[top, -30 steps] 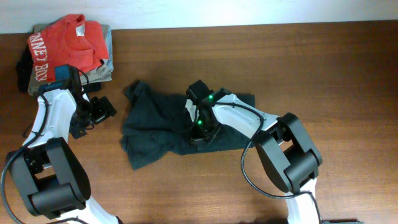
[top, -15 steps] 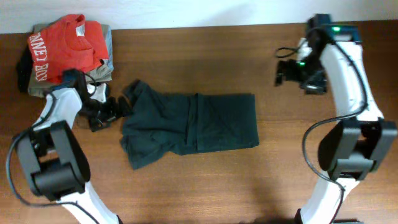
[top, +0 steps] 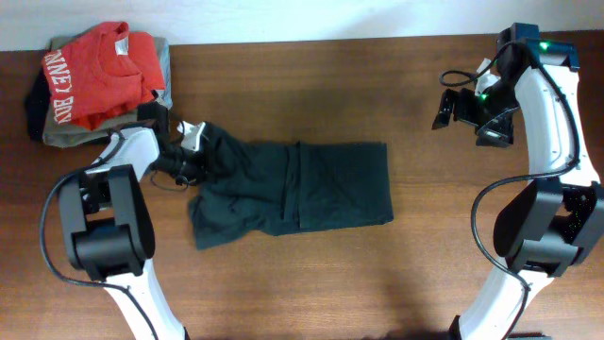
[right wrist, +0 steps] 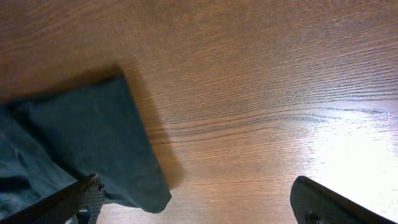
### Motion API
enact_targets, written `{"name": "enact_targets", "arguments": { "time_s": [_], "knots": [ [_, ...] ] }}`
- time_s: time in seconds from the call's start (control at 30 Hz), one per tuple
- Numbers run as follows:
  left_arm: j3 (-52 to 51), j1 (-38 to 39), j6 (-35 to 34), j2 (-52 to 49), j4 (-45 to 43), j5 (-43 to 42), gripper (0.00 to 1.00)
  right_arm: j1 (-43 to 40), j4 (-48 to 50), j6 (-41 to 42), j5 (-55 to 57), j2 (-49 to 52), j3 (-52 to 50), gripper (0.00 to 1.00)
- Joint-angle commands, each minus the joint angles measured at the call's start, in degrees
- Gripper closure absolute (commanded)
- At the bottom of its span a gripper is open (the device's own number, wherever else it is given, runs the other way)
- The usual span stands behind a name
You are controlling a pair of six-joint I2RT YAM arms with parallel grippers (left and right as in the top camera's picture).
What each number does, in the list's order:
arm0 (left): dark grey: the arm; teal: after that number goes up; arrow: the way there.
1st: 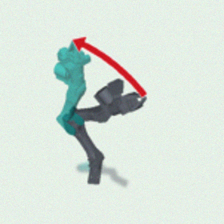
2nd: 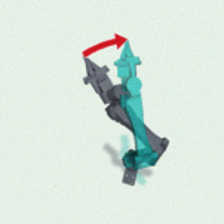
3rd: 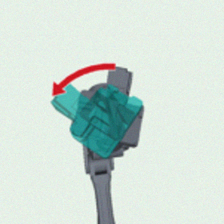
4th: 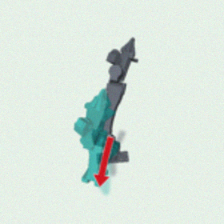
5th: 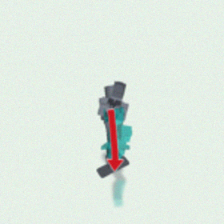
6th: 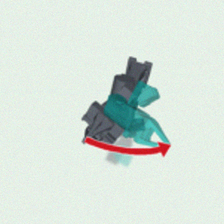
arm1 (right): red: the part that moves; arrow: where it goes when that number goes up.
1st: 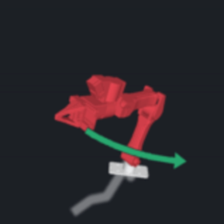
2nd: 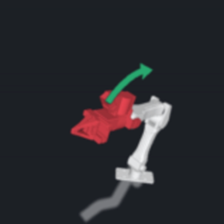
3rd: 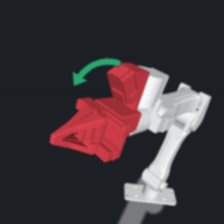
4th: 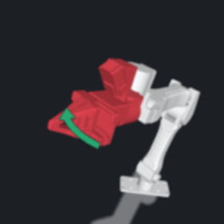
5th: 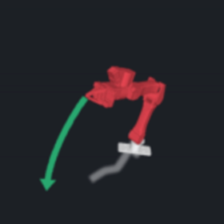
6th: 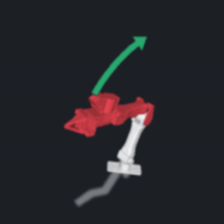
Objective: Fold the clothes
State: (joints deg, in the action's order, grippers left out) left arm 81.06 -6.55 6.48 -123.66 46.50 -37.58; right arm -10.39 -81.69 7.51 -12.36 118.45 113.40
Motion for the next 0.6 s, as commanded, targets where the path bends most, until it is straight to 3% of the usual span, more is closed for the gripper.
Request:
{"name": "enact_targets", "arguments": {
  "time_s": [0.0,0.1,0.27,0.43,0.57],
  "knots": [
    [-1.49,-0.02,-3.26,-2.75,0.31,9.92,0.99,0.31,-0.63,-0.83,-0.52,-0.55,0.39,0.01],
    [3.28,-4.09,-7.32,-2.64,6.99,23.19,0.99,0.31,-1.53,-1.14,-0.55,-0.55,0.39,0.01],
    [23.54,-5.68,-7.34,-2.64,23.85,24.98,0.99,3.41,-0.98,-1.11,-0.76,0.0,-0.39,0.01],
    [35.43,2.6,-7.34,-2.64,35.87,24.87,0.99,10.14,8.57,0.79,-1.2,0.04,-10.8,0.01],
    [36.92,13.16,-7.34,-2.36,37.81,18.4,0.99,13.51,16.02,2.21,-2.36,0.11,-18.43,0.01]
  ]
}}
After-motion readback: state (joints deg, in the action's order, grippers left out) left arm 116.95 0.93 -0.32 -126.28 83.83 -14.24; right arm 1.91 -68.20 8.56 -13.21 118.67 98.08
